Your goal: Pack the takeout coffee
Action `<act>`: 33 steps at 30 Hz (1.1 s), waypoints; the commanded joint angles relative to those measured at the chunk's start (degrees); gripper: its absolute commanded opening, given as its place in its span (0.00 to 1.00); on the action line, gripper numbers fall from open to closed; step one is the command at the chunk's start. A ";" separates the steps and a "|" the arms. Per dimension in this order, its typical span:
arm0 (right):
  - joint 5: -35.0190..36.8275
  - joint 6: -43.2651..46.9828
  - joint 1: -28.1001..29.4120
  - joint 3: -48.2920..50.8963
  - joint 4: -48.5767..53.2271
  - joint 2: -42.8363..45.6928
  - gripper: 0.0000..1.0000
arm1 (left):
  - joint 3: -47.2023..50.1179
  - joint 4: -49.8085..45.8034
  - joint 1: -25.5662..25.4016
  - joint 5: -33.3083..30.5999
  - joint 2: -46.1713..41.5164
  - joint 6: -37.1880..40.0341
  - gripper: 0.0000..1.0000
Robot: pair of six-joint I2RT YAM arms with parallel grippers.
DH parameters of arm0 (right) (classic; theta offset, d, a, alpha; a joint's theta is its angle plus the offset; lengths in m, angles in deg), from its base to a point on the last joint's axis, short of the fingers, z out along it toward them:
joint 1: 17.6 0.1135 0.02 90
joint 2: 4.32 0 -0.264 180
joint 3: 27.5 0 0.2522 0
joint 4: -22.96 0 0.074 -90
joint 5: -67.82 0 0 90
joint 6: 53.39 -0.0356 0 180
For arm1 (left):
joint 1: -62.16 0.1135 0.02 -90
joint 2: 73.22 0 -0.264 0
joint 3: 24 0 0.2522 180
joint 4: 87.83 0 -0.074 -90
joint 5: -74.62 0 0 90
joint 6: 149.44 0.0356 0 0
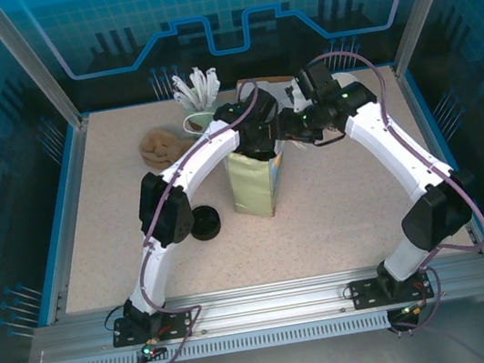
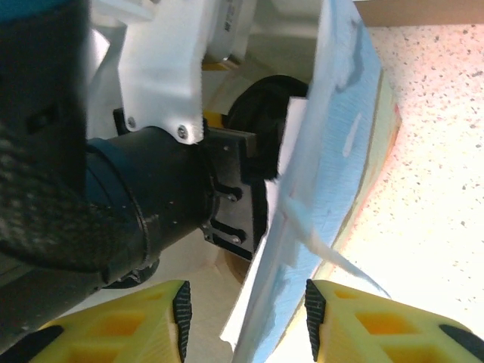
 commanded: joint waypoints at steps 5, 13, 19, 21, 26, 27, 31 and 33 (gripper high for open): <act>3.11 1.53 1.54 -3.47 4.95 -1.49 0.38 | -2.83 -6.22 0.37 1.90 1.32 -0.27 0.99; 6.26 2.71 2.10 -4.78 6.74 -1.55 0.18 | -7.22 -10.08 0.33 1.23 0.54 -1.46 0.99; 8.93 3.55 2.70 -6.38 8.60 -1.72 0.07 | -8.24 -11.49 0.19 1.03 -0.29 -2.51 0.99; 9.63 3.43 2.77 -6.88 9.26 -1.82 0.05 | -8.71 -11.99 0.22 0.85 -0.55 -2.81 0.99; 11.20 3.33 2.90 -8.02 11.05 -2.14 0.00 | -9.18 -12.70 0.19 1.01 -1.03 -3.45 0.99; 11.75 3.38 2.98 -8.28 11.41 -2.17 0.00 | -9.28 -13.04 0.20 0.95 -1.09 -3.61 0.99; 14.62 4.09 3.36 -9.69 13.46 -2.42 0.00 | -9.38 -14.20 0.19 0.38 -1.42 -4.05 0.99; 15.34 4.81 3.46 -10.48 14.66 -2.78 0.00 | -9.38 -14.70 0.26 -0.44 -1.51 -3.91 0.99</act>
